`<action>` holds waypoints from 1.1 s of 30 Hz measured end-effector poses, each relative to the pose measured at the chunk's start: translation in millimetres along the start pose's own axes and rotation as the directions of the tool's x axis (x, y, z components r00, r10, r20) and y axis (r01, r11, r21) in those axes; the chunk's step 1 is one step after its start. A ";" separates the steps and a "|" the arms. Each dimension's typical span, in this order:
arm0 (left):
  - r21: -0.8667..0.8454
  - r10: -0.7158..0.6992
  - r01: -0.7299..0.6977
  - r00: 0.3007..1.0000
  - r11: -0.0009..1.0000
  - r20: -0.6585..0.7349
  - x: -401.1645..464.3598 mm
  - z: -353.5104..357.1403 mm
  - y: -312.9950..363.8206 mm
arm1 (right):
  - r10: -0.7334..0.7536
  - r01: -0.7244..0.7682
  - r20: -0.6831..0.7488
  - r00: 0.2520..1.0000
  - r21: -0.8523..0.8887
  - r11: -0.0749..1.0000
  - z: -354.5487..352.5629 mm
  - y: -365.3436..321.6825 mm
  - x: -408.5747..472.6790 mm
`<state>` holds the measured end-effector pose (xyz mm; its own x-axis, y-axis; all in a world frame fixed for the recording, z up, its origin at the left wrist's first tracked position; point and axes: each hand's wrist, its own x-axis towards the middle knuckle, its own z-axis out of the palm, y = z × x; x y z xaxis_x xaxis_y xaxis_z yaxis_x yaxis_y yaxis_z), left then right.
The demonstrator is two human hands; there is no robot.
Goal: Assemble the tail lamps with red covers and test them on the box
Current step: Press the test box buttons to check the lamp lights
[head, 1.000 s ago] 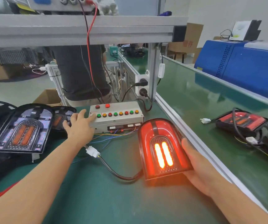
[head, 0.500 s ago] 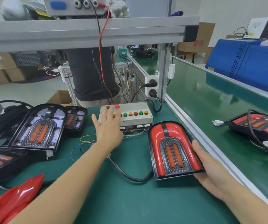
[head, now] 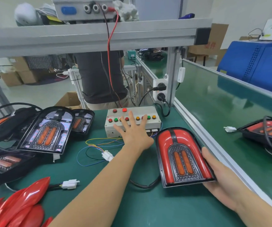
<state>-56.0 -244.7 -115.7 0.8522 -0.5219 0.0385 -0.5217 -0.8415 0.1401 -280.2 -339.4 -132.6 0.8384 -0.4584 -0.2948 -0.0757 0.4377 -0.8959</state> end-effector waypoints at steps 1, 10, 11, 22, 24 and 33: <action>-0.008 -0.004 0.004 1.000 1.000 0.005 0.1 -0.9 1.3 | 0.002 -0.002 -0.002 1.000 0.002 1.000 0.3 -0.4 0.1; -0.040 -0.010 0.014 0.997 0.999 0.082 4.8 -10.5 5.8 | -0.010 0.010 -0.014 1.000 -0.002 1.000 1.0 -0.1 -0.4; -0.046 -0.009 0.013 0.996 0.999 0.085 4.9 -10.4 6.2 | -0.015 0.015 -0.017 1.000 -0.005 1.000 0.8 0.3 0.2; -0.113 -0.001 0.003 1.000 0.994 0.024 4.4 -4.1 7.5 | -0.089 0.091 -0.046 0.995 0.046 0.995 -1.6 5.9 2.1; -0.114 0.002 -0.001 1.000 0.993 0.010 3.7 -3.2 6.7 | -0.106 0.107 -0.037 0.994 0.044 0.993 -1.4 5.7 2.3; -0.104 -0.007 0.008 1.000 0.995 0.013 3.2 -2.8 7.0 | -0.138 0.138 -0.017 0.990 0.048 0.989 -0.9 5.2 0.2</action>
<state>-56.9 -251.9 -111.9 0.8552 -0.5176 0.0250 -0.5075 -0.8268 0.2425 -280.9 -337.9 -137.6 0.8316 -0.5273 -0.1742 0.0670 0.4066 -0.9111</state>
